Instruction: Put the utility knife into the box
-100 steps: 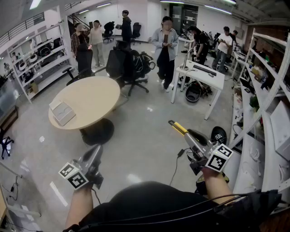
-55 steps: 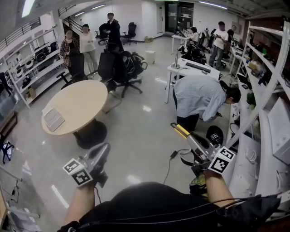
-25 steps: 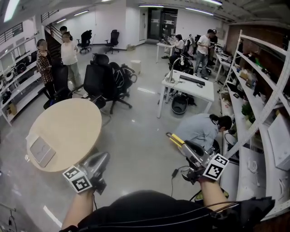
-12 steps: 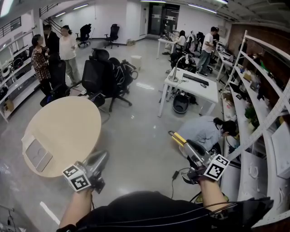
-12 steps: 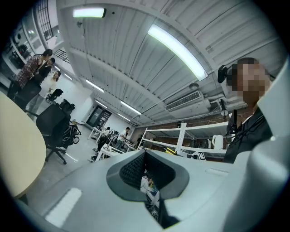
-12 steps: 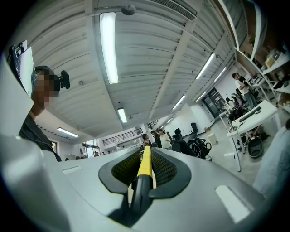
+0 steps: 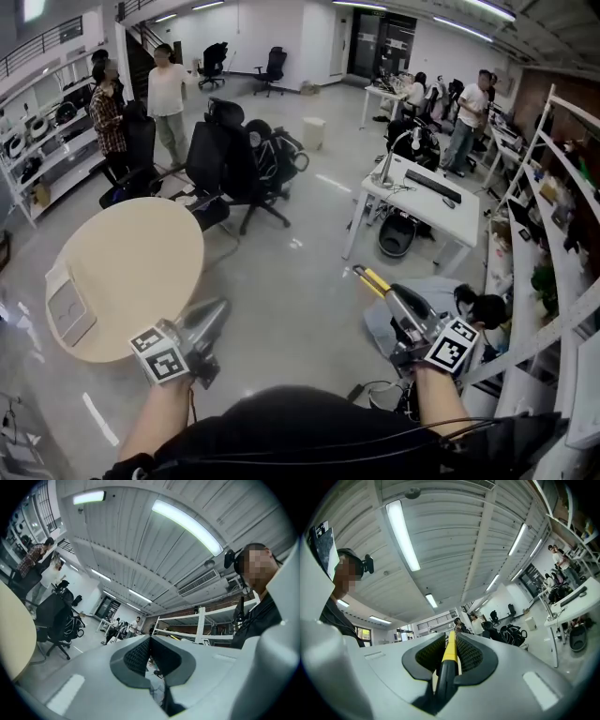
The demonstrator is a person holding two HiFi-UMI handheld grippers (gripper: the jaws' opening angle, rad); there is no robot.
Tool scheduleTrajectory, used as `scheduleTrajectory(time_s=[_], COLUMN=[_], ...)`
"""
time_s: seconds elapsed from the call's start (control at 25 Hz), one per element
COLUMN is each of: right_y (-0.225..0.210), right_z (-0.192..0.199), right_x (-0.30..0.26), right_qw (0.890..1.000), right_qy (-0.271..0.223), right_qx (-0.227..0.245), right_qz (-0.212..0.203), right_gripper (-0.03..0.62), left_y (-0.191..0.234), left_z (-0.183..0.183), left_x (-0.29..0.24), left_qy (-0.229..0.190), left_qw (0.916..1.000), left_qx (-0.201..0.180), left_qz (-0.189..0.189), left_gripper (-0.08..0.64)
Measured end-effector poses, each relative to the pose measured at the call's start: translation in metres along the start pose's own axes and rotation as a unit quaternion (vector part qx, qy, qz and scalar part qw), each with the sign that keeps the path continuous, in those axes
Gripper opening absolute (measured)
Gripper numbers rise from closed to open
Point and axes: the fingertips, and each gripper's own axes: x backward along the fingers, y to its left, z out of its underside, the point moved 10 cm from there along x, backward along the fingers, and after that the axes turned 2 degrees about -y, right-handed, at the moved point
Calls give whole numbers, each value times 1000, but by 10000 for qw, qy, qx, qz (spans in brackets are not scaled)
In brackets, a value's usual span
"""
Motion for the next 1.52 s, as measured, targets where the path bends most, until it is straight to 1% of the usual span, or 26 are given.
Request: scheduleTrajectory(time_s=[0.12, 0.32, 0.48, 0.68, 0.8, 0.92, 1.04, 1.2, 1.36, 1.52], right_y=[-49, -117, -150, -174, -180, -187, -189, -194, -200, -214], right_z=[-20, -32, -37, -41, -42, -43, -45, -48, -35, -24], right_x=[-3, -9, -18, -47, -78, -120, -167, -232, -291, -338], right_qw=[9999, 9994, 9991, 9994, 9996, 9998, 10000, 9997, 9997, 9998], right_qy=[23, 30, 36, 81, 166, 185, 74, -48, -67, 60], right_qx=[-66, -218, -308, -295, -202, -95, -24, 191, 205, 99], right_qz=[-158, -258, -283, -172, -97, 7, 59, 108, 145, 165], right_gripper=[89, 89, 89, 89, 89, 89, 89, 89, 89, 89], left_y=[-1, 5, 19, 55, 90, 137, 187, 249, 306, 352], left_z=[7, 22, 21, 15, 4, -14, -39, -76, -101, -113], left_x=[-42, -98, -126, -153, -164, -176, -187, -200, -199, -195], left_qy=[-92, 32, 64, 99, 68, 29, 41, 5, 40, 17], left_qw=[9999, 9997, 9994, 9998, 9999, 9999, 9997, 9989, 9988, 9994], left_qx=[-22, -47, -51, 44, 98, 87, 95, -17, -70, 19], left_qz=[-119, -246, -324, -195, -57, 87, 236, 470, 486, 358], left_gripper=[-2, -2, -2, -2, -2, -2, -2, -2, -2, -2])
